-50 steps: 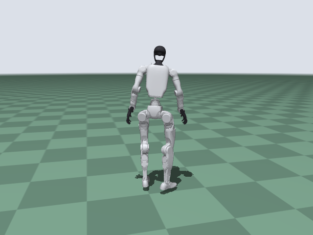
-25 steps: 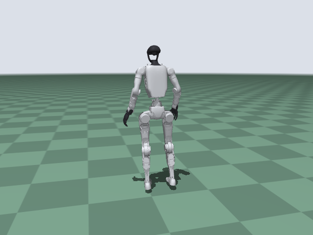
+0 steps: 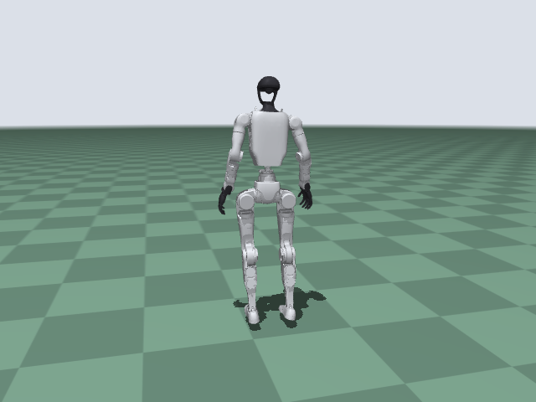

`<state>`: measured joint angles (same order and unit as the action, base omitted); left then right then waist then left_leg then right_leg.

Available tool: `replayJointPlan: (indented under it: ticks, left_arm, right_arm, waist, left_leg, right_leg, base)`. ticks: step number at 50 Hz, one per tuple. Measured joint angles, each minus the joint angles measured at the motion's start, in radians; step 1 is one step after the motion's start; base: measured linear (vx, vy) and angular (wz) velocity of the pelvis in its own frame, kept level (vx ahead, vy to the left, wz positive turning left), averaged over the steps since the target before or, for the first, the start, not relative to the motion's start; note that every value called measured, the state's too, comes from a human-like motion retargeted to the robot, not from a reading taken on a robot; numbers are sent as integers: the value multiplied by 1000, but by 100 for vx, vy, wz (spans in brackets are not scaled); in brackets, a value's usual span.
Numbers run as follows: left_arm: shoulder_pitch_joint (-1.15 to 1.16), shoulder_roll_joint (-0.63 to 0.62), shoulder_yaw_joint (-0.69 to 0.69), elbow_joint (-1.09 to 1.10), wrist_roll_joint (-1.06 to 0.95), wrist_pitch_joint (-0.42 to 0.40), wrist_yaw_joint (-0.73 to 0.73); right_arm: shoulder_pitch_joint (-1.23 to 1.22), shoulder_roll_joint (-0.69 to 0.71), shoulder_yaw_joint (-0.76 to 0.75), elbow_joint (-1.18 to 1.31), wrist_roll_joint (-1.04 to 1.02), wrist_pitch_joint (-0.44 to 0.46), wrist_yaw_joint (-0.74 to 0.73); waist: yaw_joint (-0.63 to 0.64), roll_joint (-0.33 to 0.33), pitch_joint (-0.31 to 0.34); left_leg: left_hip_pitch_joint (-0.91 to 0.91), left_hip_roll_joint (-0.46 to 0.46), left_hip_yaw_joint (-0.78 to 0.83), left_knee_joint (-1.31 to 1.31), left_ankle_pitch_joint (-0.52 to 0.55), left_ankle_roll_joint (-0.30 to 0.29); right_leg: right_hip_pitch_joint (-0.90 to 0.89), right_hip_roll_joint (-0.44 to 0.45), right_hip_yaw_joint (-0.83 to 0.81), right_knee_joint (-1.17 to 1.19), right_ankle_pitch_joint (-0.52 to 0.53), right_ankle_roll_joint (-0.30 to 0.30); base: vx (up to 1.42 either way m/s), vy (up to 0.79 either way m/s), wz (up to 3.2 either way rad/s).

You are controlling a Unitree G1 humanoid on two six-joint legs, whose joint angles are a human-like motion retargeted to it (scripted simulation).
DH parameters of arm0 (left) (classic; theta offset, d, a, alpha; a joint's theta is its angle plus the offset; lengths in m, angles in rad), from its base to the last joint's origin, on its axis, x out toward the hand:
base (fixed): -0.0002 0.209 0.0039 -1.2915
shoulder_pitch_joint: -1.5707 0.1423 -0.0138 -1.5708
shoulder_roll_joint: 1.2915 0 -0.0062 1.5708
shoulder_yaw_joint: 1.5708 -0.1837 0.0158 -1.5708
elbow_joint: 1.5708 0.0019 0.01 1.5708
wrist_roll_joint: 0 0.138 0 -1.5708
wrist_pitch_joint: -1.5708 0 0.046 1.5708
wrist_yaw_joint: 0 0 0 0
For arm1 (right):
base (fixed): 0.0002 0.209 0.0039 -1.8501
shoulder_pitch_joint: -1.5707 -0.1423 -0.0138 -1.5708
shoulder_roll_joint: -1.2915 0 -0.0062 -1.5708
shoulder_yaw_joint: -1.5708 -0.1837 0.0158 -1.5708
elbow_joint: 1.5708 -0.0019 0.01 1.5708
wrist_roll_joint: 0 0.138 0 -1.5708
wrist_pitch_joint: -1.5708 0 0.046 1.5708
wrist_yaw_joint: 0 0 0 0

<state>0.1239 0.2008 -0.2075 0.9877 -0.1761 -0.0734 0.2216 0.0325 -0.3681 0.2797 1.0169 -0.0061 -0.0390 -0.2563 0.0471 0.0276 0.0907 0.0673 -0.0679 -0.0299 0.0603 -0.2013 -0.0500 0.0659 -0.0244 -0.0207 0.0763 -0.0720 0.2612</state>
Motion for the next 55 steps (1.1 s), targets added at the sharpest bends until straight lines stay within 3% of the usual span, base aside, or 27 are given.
replayJointPlan:
  ticks: [17, 26, 30, 32, 34, 41, 48, 55]
  left_arm:
    - [-20, 47, 38, 9, -83, 4, 7]
    - [-18, 48, 42, -63, -120, -16, 0]
    - [-38, 41, 21, -37, -104, -13, -13]
    - [-50, 38, 6, -16, -108, 5, -39]
    - [-71, 31, -14, 21, -96, -2, -49]
    - [-178, 27, -72, 129, -67, 24, -46]
    - [-290, 78, -116, 62, -37, 10, 22]
    - [-443, 114, -144, -28, -57, -21, 85]
  right_arm:
    - [65, 28, 50, -43, -92, 3, 34]
    - [73, 21, 38, -57, -82, 4, 45]
    - [62, 21, 42, -44, -67, 1, 57]
    - [48, 35, -15, -37, 66, 3, 76]
    - [40, 17, 18, -45, -27, -4, 62]
    - [-19, -7, -7, -97, 13, -7, 22]
    - [-52, -60, 47, -298, -32, -23, -31]
    - [-11, -87, 78, -451, -39, -41, -65]
  waist:
    - [29, -21, -4]
    - [26, -15, 31]
    - [32, -16, 22]
    - [28, -16, 18]
    - [18, -11, 22]
    - [-4, -17, 22]
    - [-39, -41, 69]
    - [-101, -81, 170]
  left_leg:
    - [-4, 7, 21, 11, -9, -5]
    - [-16, 3, 4, 64, -26, -21]
    - [-14, 0, -8, 59, -28, -20]
    - [-12, -1, -15, 55, -29, -21]
    - [-2, -2, -26, 49, -27, -22]
    - [-23, -3, -18, 44, -23, -17]
    - [-44, 12, 18, -24, -11, -10]
    - [-101, 22, 75, -61, 8, -8]
  right_leg:
    - [-32, 7, -1, 62, -31, -10]
    - [-19, -1, -42, 87, -40, -11]
    - [-17, -5, -53, 90, -45, -11]
    - [-9, -5, -57, 76, -43, -12]
    - [23, -3, -59, 30, -31, -21]
    - [9, -3, -47, 7, -26, -18]
    - [-90, 13, 7, 59, -38, -30]
    - [-203, 24, 65, 96, -44, -27]
  base:
    - [5, 0, -4]
    - [2, 1, 11]
    - [0, 0, 0]
    - [1, 1, 13]
    - [1, 3, 23]
    - [-2, 0, -5]
    - [-10, -4, -35]
    - [-10, -4, -39]
